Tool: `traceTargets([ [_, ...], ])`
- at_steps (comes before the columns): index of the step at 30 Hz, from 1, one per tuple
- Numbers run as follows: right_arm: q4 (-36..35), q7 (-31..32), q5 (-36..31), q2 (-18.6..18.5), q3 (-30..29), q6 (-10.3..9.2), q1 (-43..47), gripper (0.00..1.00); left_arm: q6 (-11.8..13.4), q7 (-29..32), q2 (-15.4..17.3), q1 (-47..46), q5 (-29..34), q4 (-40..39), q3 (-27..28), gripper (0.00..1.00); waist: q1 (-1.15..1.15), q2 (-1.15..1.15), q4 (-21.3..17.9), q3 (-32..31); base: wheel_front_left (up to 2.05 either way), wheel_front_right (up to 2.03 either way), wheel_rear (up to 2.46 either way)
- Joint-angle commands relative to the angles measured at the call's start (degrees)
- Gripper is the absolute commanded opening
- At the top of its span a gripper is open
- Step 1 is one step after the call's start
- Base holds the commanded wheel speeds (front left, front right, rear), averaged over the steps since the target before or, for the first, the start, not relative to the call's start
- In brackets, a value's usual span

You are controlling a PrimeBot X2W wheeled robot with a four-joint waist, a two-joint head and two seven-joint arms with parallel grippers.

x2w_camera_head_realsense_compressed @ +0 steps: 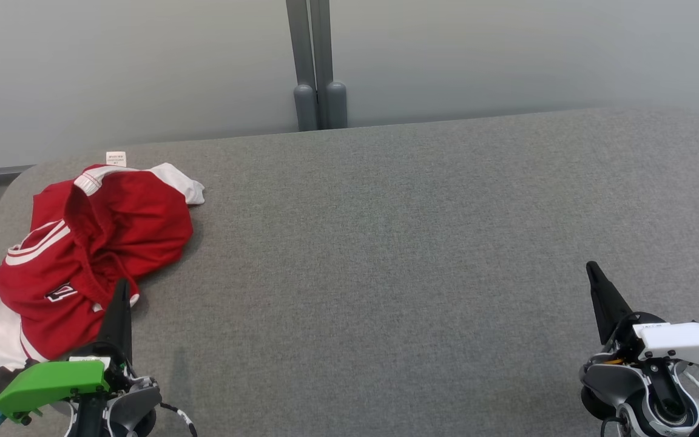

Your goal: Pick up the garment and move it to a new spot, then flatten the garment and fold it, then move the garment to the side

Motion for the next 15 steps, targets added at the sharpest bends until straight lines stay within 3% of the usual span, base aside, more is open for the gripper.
traceTargets([
  [1,-0.30,0.09,0.45,-0.11,0.01,0.05,-0.30,0.00,-0.27,0.16,0.07,-0.67,0.00,-0.07,0.10,0.00,0.00,0.00,0.00,0.00,0.00,0.00,0.00],
  [15,-0.30,0.09,0.45,-0.11,0.01,0.05,-0.30,0.00,-0.27,0.16,0.07,-0.68,0.01,-0.07,0.10,0.00,0.00,0.00,0.00,0.00,0.00,0.00,0.00],
])
